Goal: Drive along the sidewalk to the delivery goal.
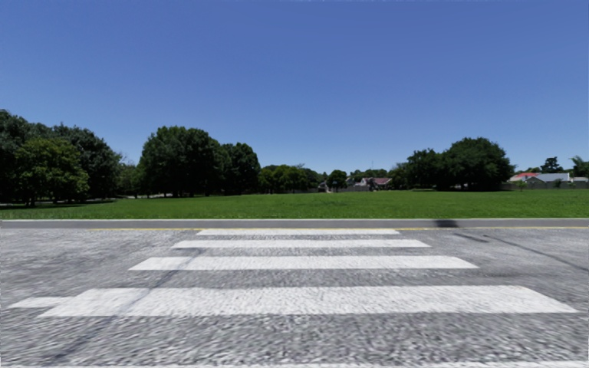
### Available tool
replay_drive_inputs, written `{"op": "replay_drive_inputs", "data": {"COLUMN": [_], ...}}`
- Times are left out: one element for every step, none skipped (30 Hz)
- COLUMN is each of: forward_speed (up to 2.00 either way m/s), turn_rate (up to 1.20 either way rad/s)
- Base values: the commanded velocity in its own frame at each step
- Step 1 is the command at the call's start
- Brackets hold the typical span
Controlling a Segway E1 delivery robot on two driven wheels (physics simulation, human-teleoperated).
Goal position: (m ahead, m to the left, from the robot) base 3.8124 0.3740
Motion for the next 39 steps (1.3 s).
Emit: {"op": "replay_drive_inputs", "data": {"forward_speed": [2.00, 2.00, 2.00, 2.00, 2.00, 2.00, 2.00, 2.00, 2.00, 2.00, 2.00, 2.00, 2.00, 2.00, 2.00, 2.00, 2.00, 2.00, 2.00, 2.00, 2.00, 2.00, 2.00, 2.00, 2.00, 2.00, 2.00, 2.00, 2.00, 2.00, 2.00, 2.00, 2.00, 2.00, 1.99, 1.91, 1.86, 1.86, 1.81], "turn_rate": [0.00, 0.00, 0.00, 0.00, 0.00, 0.00, 0.00, 0.00, 0.00, 0.00, 0.00, 0.00, 0.00, 0.07, 0.07, 0.15, 0.19, 0.23, 0.23, 0.28, 0.30, 0.31, 0.31, 0.31, 0.31, 0.31, 0.32, 0.35, 0.35, 0.36, 0.36, 0.36, 0.36, 0.36, 0.36, 0.36, 0.36, 0.36, 0.36]}}
